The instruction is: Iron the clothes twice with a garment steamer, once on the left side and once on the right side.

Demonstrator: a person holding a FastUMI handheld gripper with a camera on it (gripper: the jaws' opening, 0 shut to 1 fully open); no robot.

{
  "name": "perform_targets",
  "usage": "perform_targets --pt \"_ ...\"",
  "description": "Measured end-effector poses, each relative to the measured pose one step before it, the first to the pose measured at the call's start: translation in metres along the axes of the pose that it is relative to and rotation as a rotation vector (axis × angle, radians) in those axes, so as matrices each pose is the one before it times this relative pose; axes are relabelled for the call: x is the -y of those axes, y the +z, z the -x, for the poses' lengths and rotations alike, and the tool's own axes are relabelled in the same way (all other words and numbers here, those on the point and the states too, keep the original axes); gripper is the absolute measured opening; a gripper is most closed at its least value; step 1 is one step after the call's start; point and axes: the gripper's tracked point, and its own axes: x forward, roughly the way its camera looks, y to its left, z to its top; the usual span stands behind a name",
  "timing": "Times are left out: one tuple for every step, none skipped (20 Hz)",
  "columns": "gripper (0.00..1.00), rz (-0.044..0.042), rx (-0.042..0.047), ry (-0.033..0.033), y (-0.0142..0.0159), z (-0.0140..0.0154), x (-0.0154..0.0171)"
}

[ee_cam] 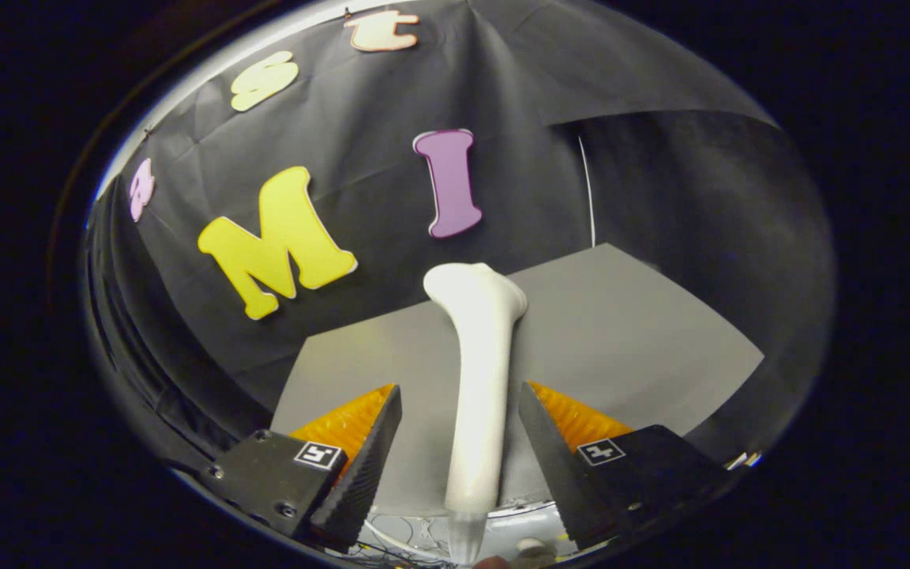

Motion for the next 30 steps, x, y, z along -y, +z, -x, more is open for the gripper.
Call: perform_targets --pt "0.9 -0.0068 -0.02226 -0.00732 -0.00244 -0.00653 0.00279" --pt "0.88 -0.00618 -0.01845 -0.00924 -0.0006 -0.00601 0.0027" --pt "0.83 -0.00297 -0.01584 -0.00619 -0.00273 -0.00291 0.0019" --pt "0.8 0.00036 -0.01161 -0.00574 -0.00081 -0.00318 0.00203" --pt "0.78 0.00449 -0.01258 -0.00684 -0.00305 -0.00356 -0.00016" --pt "0.76 0.00296 -0.02171 -0.0176 -0.00565 -0.00322 0.00168" --pt "0.71 0.01897 0.01581 -0.02197 0.00039 0.00177 0.00097" --pt "0.7 0.02561 -0.01619 -0.03563 -0.00391 -0.00248 0.00429" --pt "0.63 0.01557 0.01956 -0.02682 0.00397 0.0012 0.00184" --pt "0.57 0.00619 0.00041 -0.01539 -0.00247 -0.0027 0.00153" --pt "0.46 -0.01442 0.00885 -0.01333 0.00388 -0.00146 -0.00021" --pt "0.43 -0.00622 0.0044 -0.00187 -0.00079 0.00354 -0.00081" --pt "0.41 -0.00773 0.00099 0.00122 -0.00065 0.00095 0.00023" --pt "0.4 -0.0081 0.0039 -0.00003 0.00034 0.00134 -0.00067" --pt "0.37 -0.00272 0.01181 0.00157 0.00108 0.00308 -0.00132" --pt "0.37 -0.00302 0.02565 0.00608 0.00367 0.00567 -0.00251" --pt "0.37 0.00607 0.02968 0.01231 0.0023 0.00771 -0.00388" --pt "0.36 0.00387 0.03239 0.01866 0.00385 0.01115 -0.00681" --pt "0.37 0.00895 0.03189 0.02138 0.00349 0.00932 -0.01035" --pt "0.37 0.00749 0.03553 0.01905 0.00627 0.00949 -0.01096" --pt "0.36 0.00829 0.03888 0.01751 0.00755 0.01069 -0.00956" --pt "0.36 0.0039 0.03756 0.0194 0.00788 0.0114 -0.01114" --pt "0.36 -0.00082 0.03509 0.02228 0.00559 0.01312 -0.00965" --pt "0.36 -0.00249 0.03427 0.02551 0.00727 0.01193 -0.01232" --pt "0.36 -0.00157 0.03257 0.0272 0.00596 0.00996 -0.01376" --pt "0.36 -0.00318 0.0369 0.03336 0.00699 0.01257 -0.01565" --pt "0.36 -0.00198 0.03355 0.0333 0.00732 0.00935 -0.01557" --pt "0.36 -0.00436 0.03228 0.03123 0.00653 0.00847 -0.01451" --pt "0.36 0.00056 0.03578 0.02881 0.00661 0.00855 -0.01562" --pt "0.36 0.00604 0.03492 0.02034 0.00607 0.00805 -0.01426"
